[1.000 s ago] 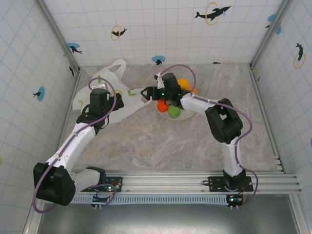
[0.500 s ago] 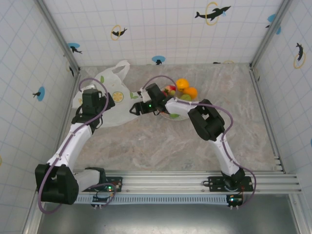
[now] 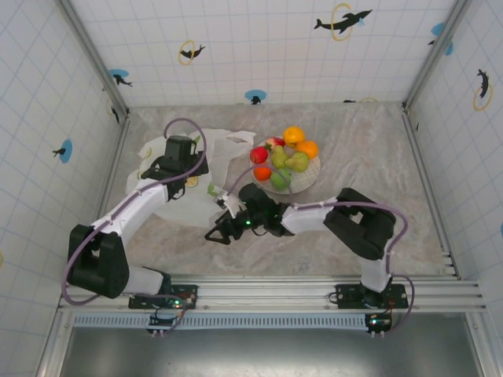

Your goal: Place the fruits into the plastic bag

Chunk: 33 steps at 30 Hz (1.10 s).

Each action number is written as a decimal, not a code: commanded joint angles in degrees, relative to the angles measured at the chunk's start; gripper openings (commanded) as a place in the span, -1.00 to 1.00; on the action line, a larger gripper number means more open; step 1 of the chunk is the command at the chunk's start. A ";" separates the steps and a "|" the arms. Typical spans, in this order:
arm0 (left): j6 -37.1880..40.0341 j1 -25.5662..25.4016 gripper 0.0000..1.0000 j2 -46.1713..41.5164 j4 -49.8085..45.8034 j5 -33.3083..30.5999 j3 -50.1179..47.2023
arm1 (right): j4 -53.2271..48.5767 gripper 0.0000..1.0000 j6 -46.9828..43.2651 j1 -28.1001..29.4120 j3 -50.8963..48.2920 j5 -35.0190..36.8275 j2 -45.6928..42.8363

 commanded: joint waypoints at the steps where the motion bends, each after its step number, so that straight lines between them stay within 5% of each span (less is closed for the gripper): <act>1: 2.90 -3.07 0.96 2.59 -2.51 -4.13 3.93 | 8.93 0.76 -2.35 -1.05 -6.87 4.28 -6.31; 8: 7.85 -10.22 0.95 8.06 -4.30 -9.70 7.59 | 10.60 0.75 -3.09 -2.06 -15.30 7.63 -13.86; 14: 11.48 -11.43 0.94 15.29 -3.50 -18.13 10.02 | 10.83 0.74 -2.47 -4.07 -18.01 9.79 -16.64; 19: 14.35 -11.25 0.56 21.40 -0.61 -23.29 12.52 | 9.45 0.73 -2.73 -5.42 -19.78 12.05 -19.23; 23: 13.78 -10.37 -0.07 23.44 0.89 -19.88 14.34 | 8.02 0.73 -2.02 -7.02 -22.48 18.17 -23.22; 27: 10.94 -9.00 -0.95 18.60 -3.28 -15.02 14.61 | -0.74 0.73 -0.16 -8.34 -23.06 32.50 -28.50; 30: 5.15 -5.91 -1.00 6.49 -2.25 -2.19 8.94 | -6.51 0.75 3.18 -8.91 -23.22 42.89 -31.70; 33: -2.19 0.66 -1.00 -5.10 2.01 12.13 2.10 | -3.46 0.76 7.93 -9.73 -24.74 43.74 -31.91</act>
